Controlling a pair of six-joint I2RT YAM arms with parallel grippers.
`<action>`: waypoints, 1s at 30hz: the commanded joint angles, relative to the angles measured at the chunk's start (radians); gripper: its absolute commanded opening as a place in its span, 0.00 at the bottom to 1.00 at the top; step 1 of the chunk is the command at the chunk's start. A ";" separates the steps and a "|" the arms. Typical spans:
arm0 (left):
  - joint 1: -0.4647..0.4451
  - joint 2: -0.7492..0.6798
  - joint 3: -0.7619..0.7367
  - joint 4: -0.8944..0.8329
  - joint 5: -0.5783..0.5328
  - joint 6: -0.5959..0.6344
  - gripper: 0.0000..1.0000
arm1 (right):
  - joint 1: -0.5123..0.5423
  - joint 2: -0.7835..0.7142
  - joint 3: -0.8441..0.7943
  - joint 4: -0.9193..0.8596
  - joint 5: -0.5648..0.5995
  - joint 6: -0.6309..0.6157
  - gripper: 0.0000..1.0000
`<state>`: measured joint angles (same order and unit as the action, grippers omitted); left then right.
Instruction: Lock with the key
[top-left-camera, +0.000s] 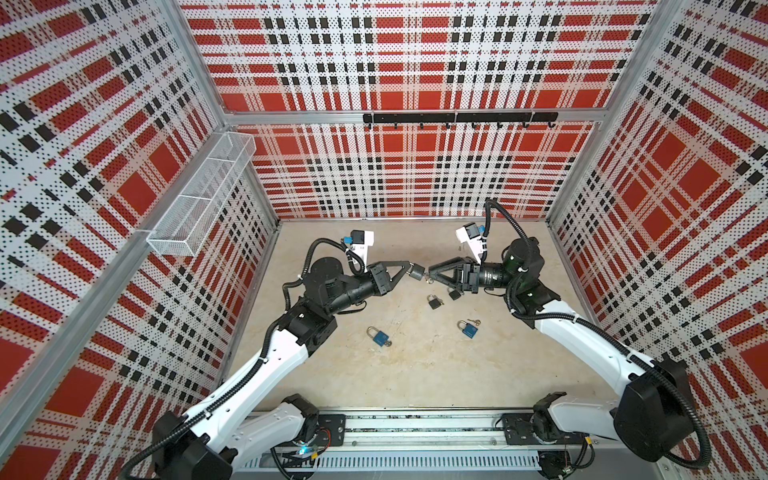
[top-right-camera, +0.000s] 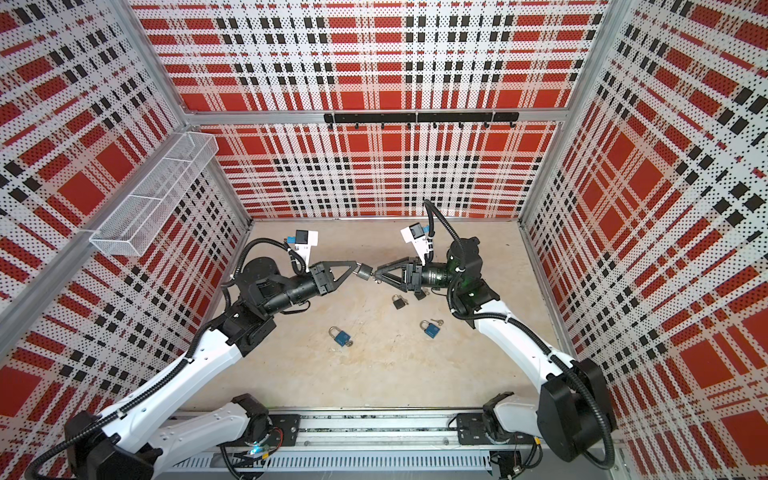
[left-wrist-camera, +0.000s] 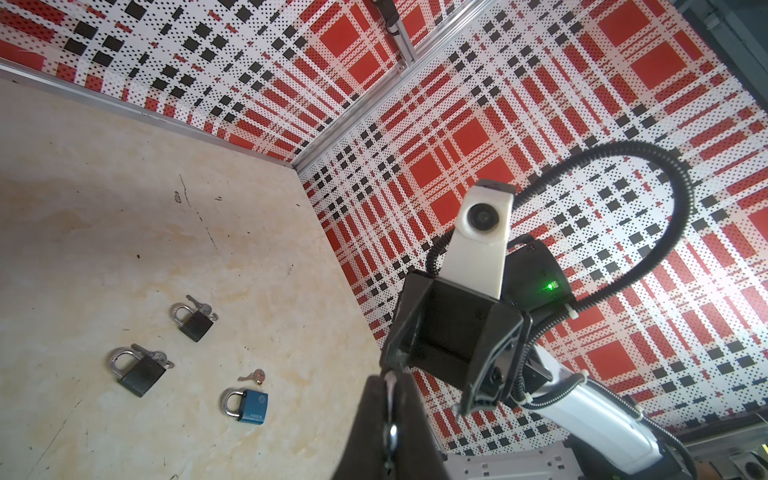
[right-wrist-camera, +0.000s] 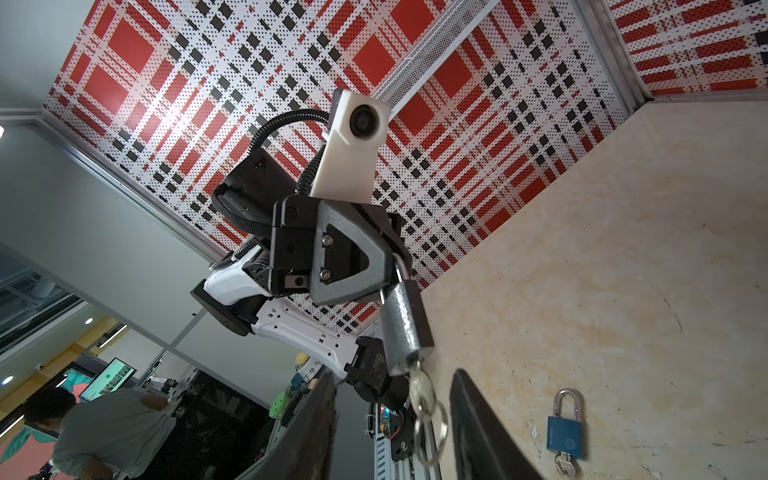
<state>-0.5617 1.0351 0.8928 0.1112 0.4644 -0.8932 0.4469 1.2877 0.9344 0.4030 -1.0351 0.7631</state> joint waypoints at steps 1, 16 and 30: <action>0.002 -0.019 0.044 0.031 0.013 -0.001 0.00 | -0.008 -0.027 0.027 0.009 0.016 -0.033 0.46; -0.013 -0.002 0.067 0.031 0.003 -0.003 0.00 | 0.003 0.002 0.014 0.079 -0.037 0.019 0.34; -0.024 0.007 0.072 0.031 -0.013 0.000 0.00 | 0.016 0.013 0.017 0.120 -0.062 0.045 0.23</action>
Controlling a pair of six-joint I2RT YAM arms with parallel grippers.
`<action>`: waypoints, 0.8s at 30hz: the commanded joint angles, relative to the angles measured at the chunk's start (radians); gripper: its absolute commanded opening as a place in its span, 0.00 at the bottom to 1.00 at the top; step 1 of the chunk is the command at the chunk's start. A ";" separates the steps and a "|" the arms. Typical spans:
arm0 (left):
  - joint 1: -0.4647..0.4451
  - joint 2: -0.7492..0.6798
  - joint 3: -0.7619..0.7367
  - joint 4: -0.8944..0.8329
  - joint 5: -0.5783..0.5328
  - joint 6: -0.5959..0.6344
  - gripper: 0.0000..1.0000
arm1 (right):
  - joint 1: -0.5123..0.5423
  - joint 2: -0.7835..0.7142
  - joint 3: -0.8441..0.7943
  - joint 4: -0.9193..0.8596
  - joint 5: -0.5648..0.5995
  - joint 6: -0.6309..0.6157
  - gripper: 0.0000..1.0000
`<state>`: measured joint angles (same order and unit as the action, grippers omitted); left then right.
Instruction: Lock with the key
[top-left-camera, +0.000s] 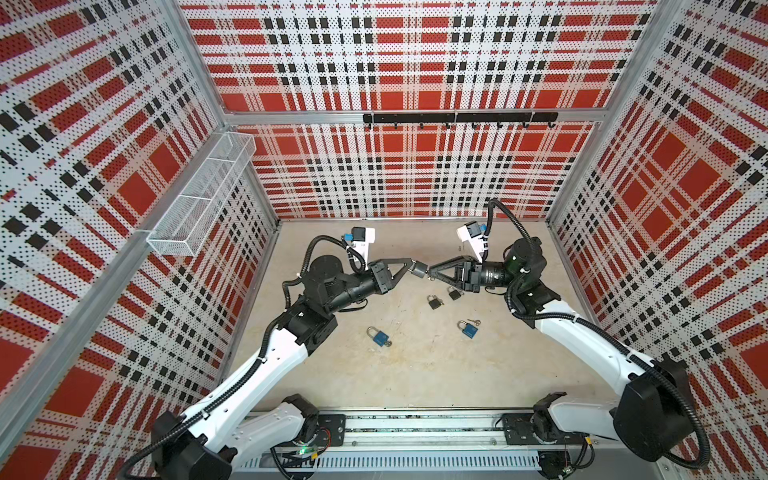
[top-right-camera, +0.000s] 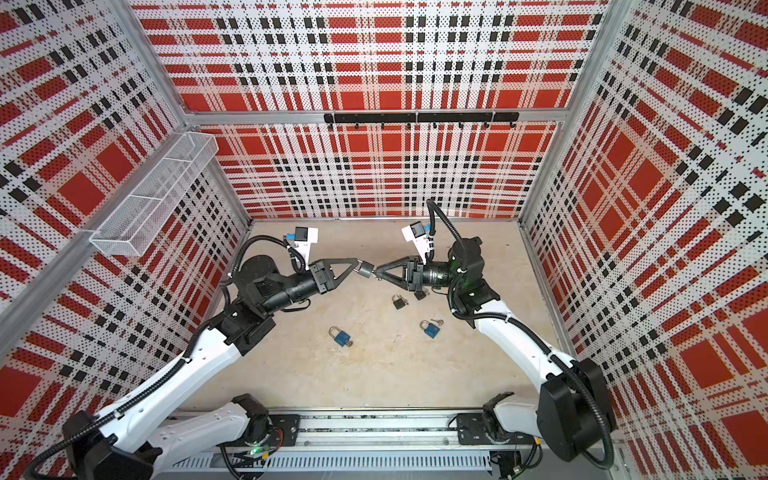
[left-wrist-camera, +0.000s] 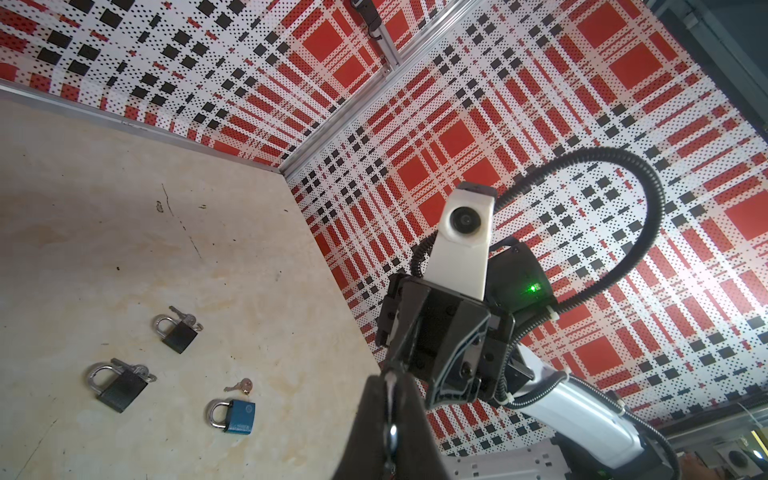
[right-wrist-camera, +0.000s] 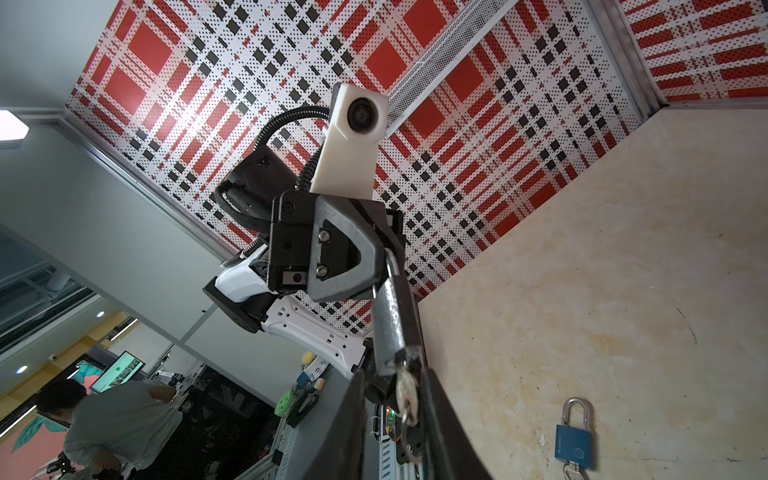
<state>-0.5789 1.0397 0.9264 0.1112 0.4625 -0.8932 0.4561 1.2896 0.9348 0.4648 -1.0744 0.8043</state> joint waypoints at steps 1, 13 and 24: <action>-0.006 0.002 0.038 0.031 -0.013 0.000 0.00 | 0.009 0.011 0.017 0.057 -0.024 0.005 0.22; -0.006 0.005 0.043 0.031 -0.023 0.000 0.00 | 0.018 0.022 0.026 0.050 -0.035 0.001 0.16; 0.006 -0.005 0.037 0.031 -0.036 0.005 0.00 | 0.021 0.027 0.016 0.079 -0.040 0.026 0.00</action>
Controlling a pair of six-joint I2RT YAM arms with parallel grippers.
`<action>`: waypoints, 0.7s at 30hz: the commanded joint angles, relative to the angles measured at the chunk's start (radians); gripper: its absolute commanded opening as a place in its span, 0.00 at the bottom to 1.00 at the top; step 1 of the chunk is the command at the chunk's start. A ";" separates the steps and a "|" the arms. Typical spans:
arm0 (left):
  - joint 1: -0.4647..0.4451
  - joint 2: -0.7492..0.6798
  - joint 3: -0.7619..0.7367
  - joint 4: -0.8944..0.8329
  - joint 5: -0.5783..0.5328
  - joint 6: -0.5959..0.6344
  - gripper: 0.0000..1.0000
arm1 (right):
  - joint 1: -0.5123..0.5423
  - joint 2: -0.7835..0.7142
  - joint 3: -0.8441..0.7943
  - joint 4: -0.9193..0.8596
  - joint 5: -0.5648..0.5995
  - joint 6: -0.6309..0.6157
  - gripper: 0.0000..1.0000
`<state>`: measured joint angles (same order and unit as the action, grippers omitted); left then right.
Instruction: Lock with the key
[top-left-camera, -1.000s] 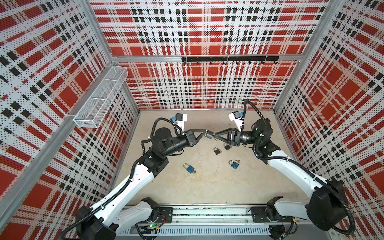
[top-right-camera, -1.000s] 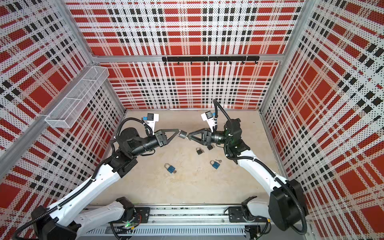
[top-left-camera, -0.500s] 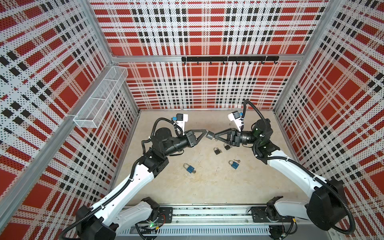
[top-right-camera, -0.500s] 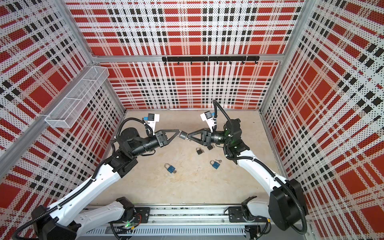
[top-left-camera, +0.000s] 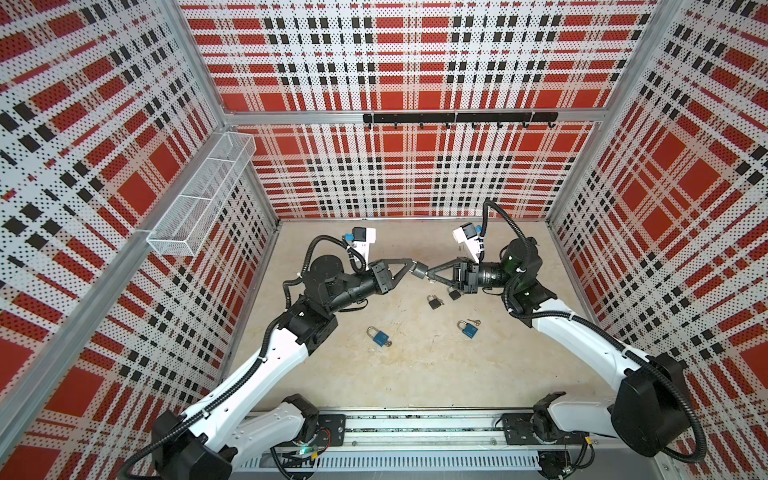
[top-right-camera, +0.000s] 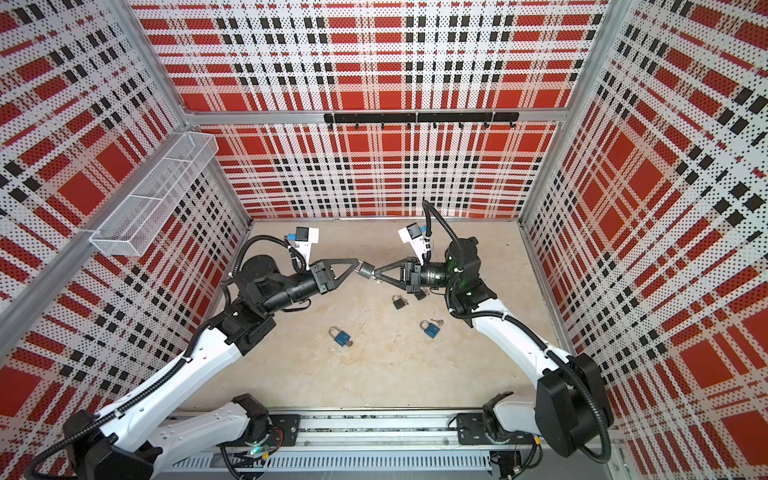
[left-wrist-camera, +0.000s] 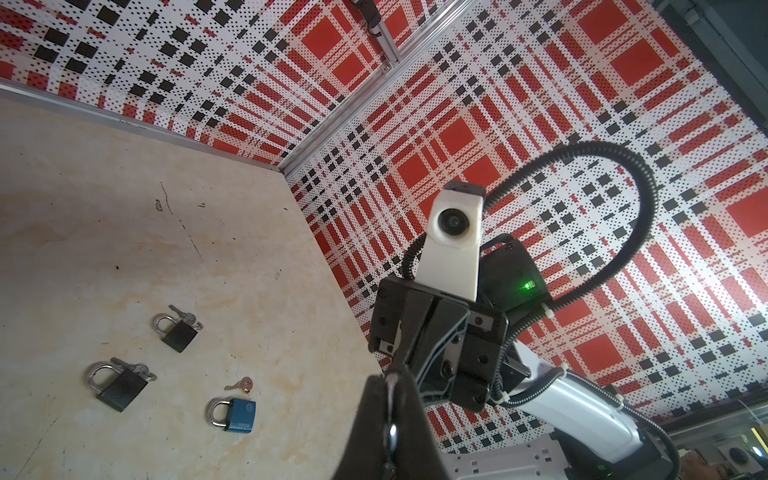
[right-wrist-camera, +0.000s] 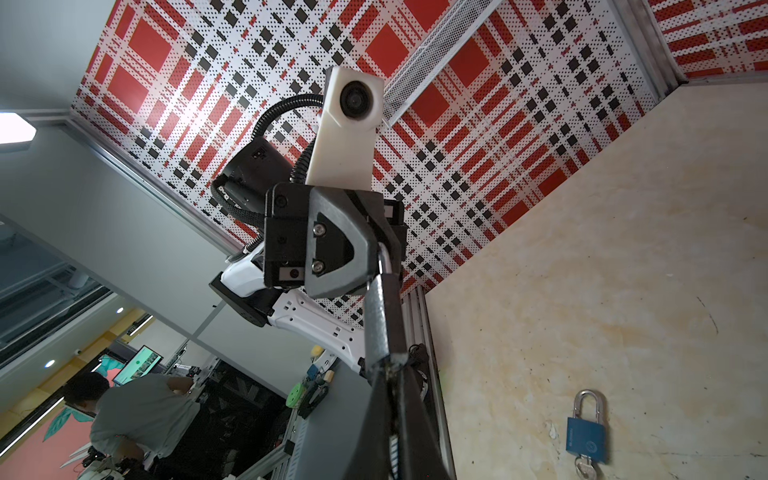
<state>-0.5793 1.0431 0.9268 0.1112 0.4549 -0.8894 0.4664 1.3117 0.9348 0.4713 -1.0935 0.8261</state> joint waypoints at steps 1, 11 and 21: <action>0.011 -0.011 0.034 0.031 -0.029 0.000 0.00 | 0.011 0.008 0.011 0.090 -0.021 0.018 0.00; 0.102 -0.060 0.021 0.031 0.023 -0.020 0.00 | -0.007 0.024 -0.038 0.231 -0.028 0.117 0.00; 0.195 -0.101 -0.028 0.022 0.086 -0.046 0.00 | -0.050 -0.017 -0.063 0.176 -0.015 0.088 0.00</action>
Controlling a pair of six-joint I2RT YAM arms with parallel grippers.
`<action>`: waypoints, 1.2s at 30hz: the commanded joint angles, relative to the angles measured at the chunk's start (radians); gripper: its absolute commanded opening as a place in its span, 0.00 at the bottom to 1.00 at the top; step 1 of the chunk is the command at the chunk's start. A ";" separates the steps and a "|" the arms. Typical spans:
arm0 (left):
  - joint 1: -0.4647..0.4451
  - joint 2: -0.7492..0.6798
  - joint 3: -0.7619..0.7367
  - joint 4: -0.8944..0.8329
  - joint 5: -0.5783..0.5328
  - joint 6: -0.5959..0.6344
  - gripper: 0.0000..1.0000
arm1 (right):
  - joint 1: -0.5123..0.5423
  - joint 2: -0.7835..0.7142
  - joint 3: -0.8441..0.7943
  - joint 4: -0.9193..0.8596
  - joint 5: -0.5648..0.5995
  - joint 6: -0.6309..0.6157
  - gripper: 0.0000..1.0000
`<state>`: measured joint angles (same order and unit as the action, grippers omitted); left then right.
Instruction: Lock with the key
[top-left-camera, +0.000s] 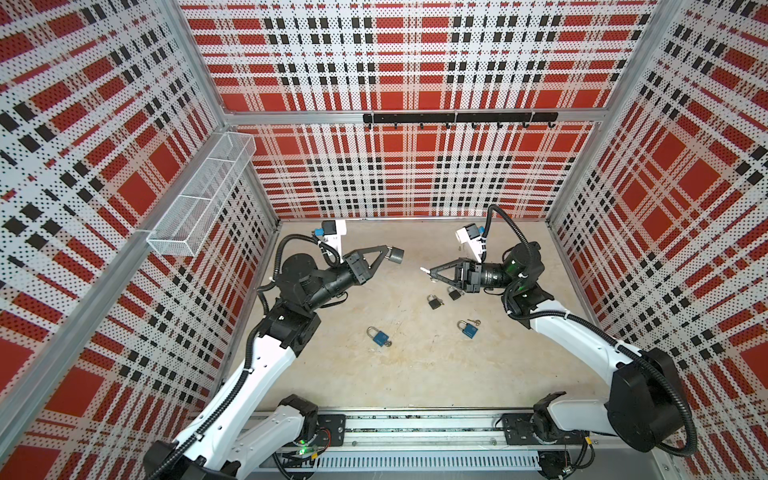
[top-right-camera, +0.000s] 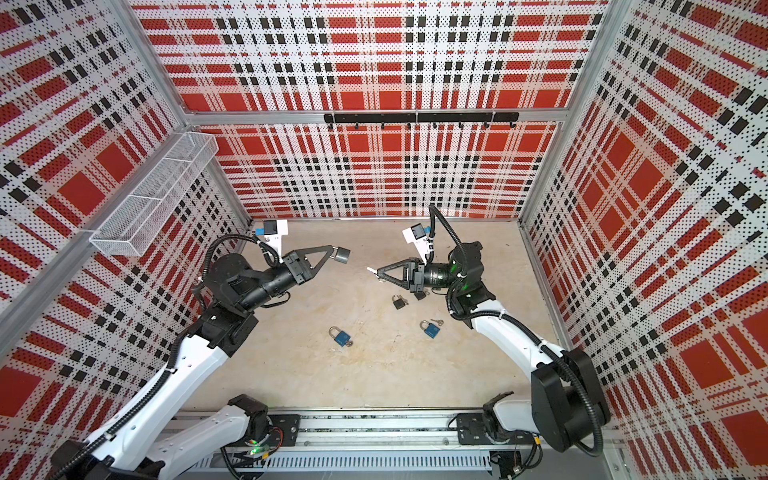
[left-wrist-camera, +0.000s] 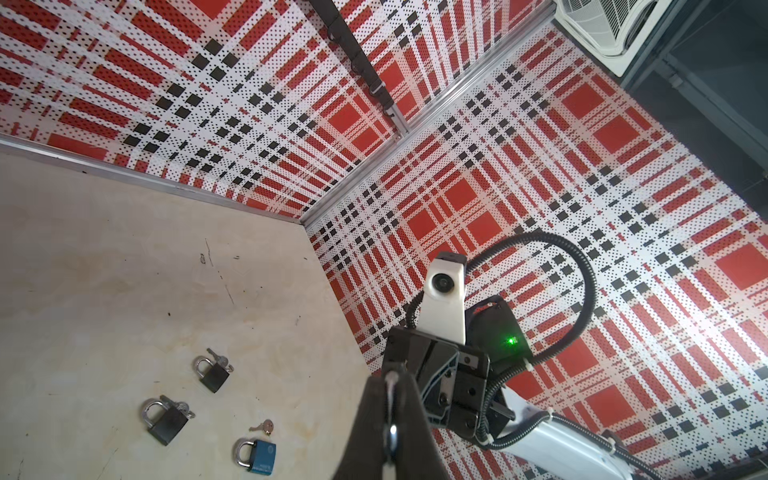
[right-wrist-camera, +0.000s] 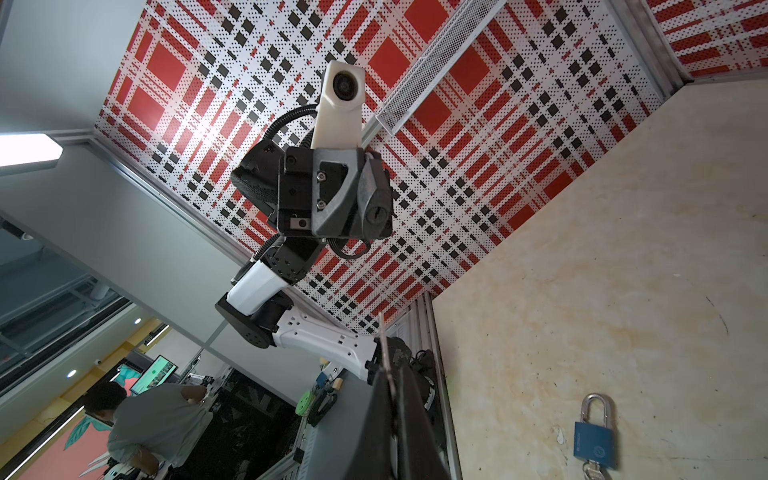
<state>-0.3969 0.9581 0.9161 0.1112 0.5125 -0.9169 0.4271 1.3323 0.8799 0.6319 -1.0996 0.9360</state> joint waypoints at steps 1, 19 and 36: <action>0.013 -0.016 -0.024 0.011 0.033 -0.016 0.00 | -0.016 -0.051 -0.007 -0.028 -0.002 -0.053 0.00; -0.218 0.124 -0.025 -0.382 -0.191 0.251 0.00 | -0.054 -0.249 0.074 -0.744 0.240 -0.483 0.00; -0.430 0.500 -0.007 -0.275 -0.234 0.293 0.00 | -0.144 -0.370 -0.048 -0.876 0.305 -0.472 0.00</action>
<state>-0.8089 1.4216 0.8604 -0.2207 0.2943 -0.6518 0.2890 0.9821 0.8516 -0.2481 -0.8089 0.4801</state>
